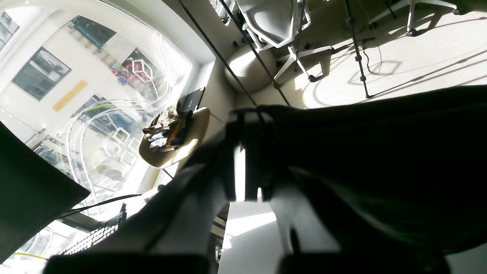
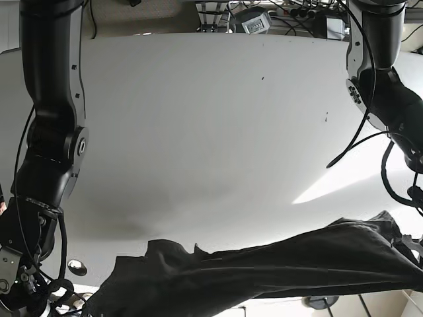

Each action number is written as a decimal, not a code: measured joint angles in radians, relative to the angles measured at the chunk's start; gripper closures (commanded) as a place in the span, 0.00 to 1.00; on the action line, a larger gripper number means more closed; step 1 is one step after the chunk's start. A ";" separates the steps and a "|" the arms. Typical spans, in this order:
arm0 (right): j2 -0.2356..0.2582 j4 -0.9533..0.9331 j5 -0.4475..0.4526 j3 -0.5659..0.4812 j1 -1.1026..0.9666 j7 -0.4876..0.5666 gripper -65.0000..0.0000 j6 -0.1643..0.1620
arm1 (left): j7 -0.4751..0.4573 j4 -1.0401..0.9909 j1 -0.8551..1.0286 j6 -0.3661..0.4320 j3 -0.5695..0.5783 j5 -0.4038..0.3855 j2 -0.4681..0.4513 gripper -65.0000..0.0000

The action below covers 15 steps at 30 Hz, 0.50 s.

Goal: Fold the T-shirt properly
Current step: 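Lift the T-shirt with both grippers and shake it out, then lay the T-shirt flat on the table with both grippers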

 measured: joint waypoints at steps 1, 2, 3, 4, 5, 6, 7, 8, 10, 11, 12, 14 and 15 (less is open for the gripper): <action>0.002 0.021 0.002 0.000 -0.030 -0.001 0.97 -0.004 | 0.000 0.010 0.022 0.000 -0.002 0.002 -0.002 1.00; 0.011 0.082 0.001 0.000 -0.101 -0.031 0.97 -0.006 | -0.001 0.037 0.077 -0.002 -0.027 -0.019 0.007 1.00; 0.018 0.122 0.002 0.000 -0.160 -0.041 0.97 -0.005 | 0.000 0.047 0.125 -0.003 -0.047 -0.022 0.010 1.00; 0.022 0.158 0.001 0.010 -0.222 -0.045 0.97 -0.005 | 0.010 0.048 0.169 -0.004 -0.064 -0.021 0.010 1.00; 0.021 0.187 0.003 0.035 -0.285 -0.045 0.97 -0.004 | 0.025 0.047 0.205 -0.004 -0.071 -0.013 0.010 1.00; 0.015 0.215 0.006 0.068 -0.351 -0.046 0.97 -0.003 | 0.030 0.047 0.235 -0.003 -0.074 -0.006 0.010 1.00; 0.007 0.244 0.004 0.091 -0.415 -0.046 0.97 -0.004 | 0.018 0.048 0.272 -0.003 -0.091 -0.017 0.010 1.00; -0.006 0.269 0.003 0.113 -0.479 -0.045 0.97 -0.006 | -0.008 0.051 0.323 -0.003 -0.121 -0.029 0.013 1.00; -0.031 0.311 0.002 0.149 -0.604 -0.045 0.97 -0.006 | 0.000 0.055 0.434 -0.036 -0.206 -0.020 0.053 1.00; -0.042 0.336 0.002 0.175 -0.698 -0.046 0.97 -0.007 | 0.020 0.050 0.503 -0.101 -0.259 -0.006 0.091 1.00; -0.055 0.363 0.011 0.194 -0.789 -0.045 0.97 -0.007 | 0.019 0.049 0.566 -0.146 -0.307 -0.010 0.116 1.00; -0.090 0.396 0.015 0.243 -0.903 -0.042 0.97 -0.005 | 0.003 0.050 0.648 -0.146 -0.368 -0.014 0.146 1.00; -0.102 0.401 0.015 0.267 -0.954 -0.044 0.97 -0.006 | 0.003 0.049 0.687 -0.146 -0.384 -0.013 0.158 1.00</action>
